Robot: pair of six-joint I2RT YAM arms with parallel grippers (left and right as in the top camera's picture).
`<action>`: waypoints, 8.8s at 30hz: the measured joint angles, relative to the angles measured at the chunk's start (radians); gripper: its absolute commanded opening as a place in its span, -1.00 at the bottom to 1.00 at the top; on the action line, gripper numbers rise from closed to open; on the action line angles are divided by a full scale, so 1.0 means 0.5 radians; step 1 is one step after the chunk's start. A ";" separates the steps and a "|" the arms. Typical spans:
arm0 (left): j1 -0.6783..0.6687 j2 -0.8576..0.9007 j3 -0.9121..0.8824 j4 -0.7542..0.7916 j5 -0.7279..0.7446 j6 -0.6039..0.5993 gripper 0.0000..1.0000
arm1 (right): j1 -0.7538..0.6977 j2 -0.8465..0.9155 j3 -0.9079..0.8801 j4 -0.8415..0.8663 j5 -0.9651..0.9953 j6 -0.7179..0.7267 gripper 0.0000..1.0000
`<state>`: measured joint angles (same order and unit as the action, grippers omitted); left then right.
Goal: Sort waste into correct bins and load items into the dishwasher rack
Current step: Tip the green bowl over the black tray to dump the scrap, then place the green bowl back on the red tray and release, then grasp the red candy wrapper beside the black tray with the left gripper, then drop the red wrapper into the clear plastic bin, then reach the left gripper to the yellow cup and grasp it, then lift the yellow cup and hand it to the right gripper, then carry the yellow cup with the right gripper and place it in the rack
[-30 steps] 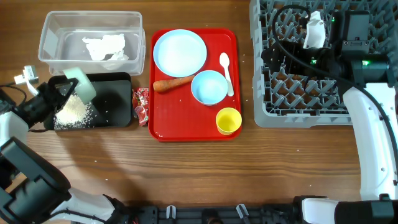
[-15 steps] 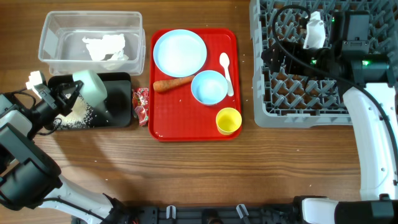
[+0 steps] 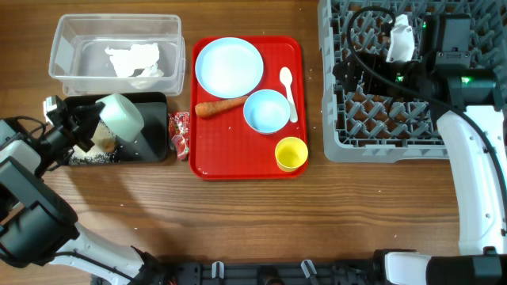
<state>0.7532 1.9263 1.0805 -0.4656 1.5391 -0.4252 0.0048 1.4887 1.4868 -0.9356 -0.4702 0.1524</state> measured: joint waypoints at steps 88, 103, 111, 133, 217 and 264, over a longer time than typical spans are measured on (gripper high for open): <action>-2.039 -0.480 -0.188 -0.527 -3.579 -2.646 0.24 | 0.000 0.000 -0.002 -0.111 0.053 -0.053 0.99; -2.039 -0.303 -0.189 -0.451 -3.550 -2.608 -0.50 | 0.000 0.000 -0.002 -0.111 0.053 -0.053 0.99; -2.039 -0.303 -0.189 -0.470 -3.547 -2.599 -0.92 | 0.000 -0.001 -0.002 -0.112 0.053 -0.053 1.00; -2.039 -1.147 -0.178 -0.220 -3.545 -1.664 -0.92 | 0.000 0.000 -0.002 -0.110 0.053 -0.053 0.99; -2.747 -0.047 0.679 -0.822 -2.614 0.509 0.16 | 0.000 0.000 -0.003 -0.055 0.053 -0.052 0.99; -1.886 -0.569 0.687 0.432 -0.224 0.143 -0.92 | 0.391 0.005 -0.012 0.842 -1.600 -0.403 0.40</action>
<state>-0.1898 1.6417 1.4242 -0.2497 1.4273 -0.3538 0.2001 1.4910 1.4807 -0.5144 -1.2701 -0.0490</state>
